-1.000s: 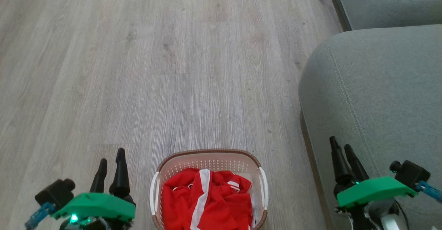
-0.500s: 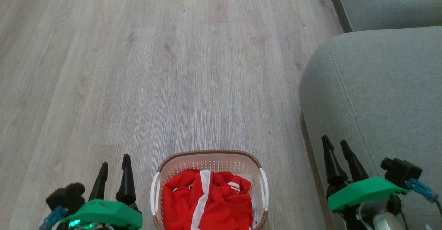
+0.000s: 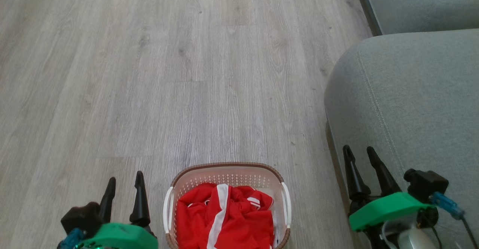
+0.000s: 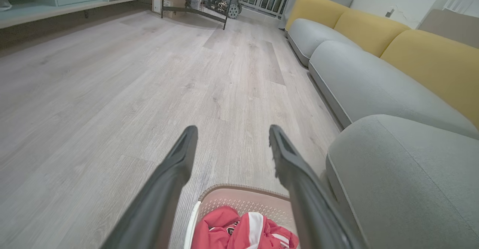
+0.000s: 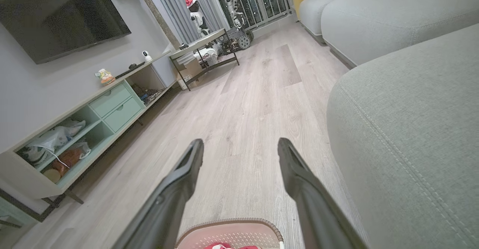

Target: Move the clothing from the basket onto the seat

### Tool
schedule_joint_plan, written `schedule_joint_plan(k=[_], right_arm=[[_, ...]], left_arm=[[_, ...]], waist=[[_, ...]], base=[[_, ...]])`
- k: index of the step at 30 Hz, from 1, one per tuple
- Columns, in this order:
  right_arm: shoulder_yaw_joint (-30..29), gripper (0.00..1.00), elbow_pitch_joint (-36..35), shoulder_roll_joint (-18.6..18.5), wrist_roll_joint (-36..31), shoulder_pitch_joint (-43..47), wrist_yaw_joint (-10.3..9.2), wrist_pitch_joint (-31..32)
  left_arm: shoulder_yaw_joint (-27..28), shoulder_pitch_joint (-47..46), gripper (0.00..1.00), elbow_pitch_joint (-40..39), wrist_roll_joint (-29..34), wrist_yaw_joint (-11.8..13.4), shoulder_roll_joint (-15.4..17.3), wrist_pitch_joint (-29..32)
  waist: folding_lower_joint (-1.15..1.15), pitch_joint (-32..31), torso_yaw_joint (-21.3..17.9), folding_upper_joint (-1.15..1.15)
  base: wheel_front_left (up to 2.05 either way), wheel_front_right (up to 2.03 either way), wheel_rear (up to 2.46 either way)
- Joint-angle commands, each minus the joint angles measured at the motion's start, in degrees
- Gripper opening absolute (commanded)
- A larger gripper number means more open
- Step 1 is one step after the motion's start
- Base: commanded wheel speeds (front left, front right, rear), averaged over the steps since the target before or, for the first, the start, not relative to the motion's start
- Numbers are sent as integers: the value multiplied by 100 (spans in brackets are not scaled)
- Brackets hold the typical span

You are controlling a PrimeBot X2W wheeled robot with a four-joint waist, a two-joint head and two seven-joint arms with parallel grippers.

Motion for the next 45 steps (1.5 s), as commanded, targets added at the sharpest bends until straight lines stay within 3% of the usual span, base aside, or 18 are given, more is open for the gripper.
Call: schedule_joint_plan(k=[1, 26, 45], right_arm=[[141, 100, -236, -55, -152, -153, -1, -84], [343, 100, -48, -62, -1693, -187, -1, -503], [318, 100, 40, -62, -1695, -225, -1, -503]], left_arm=[[102, -156, 100, -236, 151, 35, 67, -77], [216, 0, 100, -95, 1370, 53, -38, -491], [279, -39, 100, 33, 1284, 44, -53, -491]], waist=[[0, -2, 0, 0], [0, -25, -10, 0], [0, 39, -11, 0]], base=[[0, 0, 0], [0, 0, 0], [0, 0, 0]])
